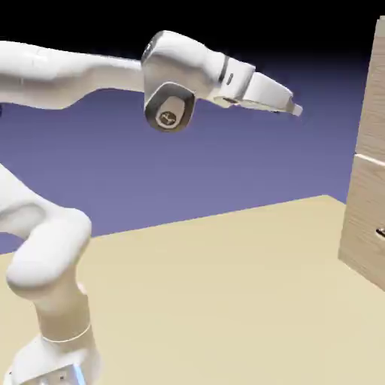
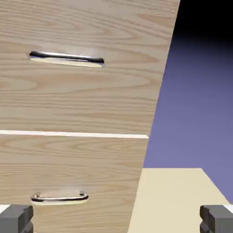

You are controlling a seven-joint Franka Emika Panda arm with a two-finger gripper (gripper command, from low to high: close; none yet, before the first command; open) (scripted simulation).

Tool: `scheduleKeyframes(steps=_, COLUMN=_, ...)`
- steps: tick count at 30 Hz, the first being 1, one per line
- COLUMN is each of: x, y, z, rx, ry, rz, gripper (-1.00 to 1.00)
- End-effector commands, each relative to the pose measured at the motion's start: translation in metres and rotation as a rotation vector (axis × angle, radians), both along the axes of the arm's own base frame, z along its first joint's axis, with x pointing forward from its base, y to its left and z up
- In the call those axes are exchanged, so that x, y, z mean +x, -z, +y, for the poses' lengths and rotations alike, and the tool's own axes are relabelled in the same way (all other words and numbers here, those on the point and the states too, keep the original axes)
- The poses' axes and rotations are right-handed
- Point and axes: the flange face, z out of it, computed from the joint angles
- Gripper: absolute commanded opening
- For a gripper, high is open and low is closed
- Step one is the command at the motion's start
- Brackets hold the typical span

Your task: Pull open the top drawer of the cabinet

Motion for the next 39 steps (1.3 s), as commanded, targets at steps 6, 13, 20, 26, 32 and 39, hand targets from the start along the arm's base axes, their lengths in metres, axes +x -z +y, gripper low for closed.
scheduleKeyframes(steps=6, x=-0.025, y=-0.071, z=0.006, rx=-0.136, ry=0.037, rz=-0.123, gripper=0.00)
scheduleKeyframes(steps=13, x=-0.037, y=-0.133, z=0.040, rx=-0.340, ry=0.050, rz=-0.228, gripper=0.00)
scheduleKeyframes(steps=20, x=-0.017, y=-0.169, z=0.090, rx=-0.578, ry=0.028, rz=-0.283, gripper=0.00)
scheduleKeyframes(steps=26, x=0.031, y=-0.175, z=0.130, rx=-0.791, ry=-0.019, rz=-0.288, gripper=0.00)
scheduleKeyframes(steps=32, x=0.102, y=-0.156, z=0.155, rx=-0.994, ry=-0.092, rz=-0.259, gripper=0.00)
scheduleKeyframes(steps=39, x=0.204, y=-0.104, z=0.151, rx=-1.194, ry=-0.206, rz=-0.196, gripper=0.00)
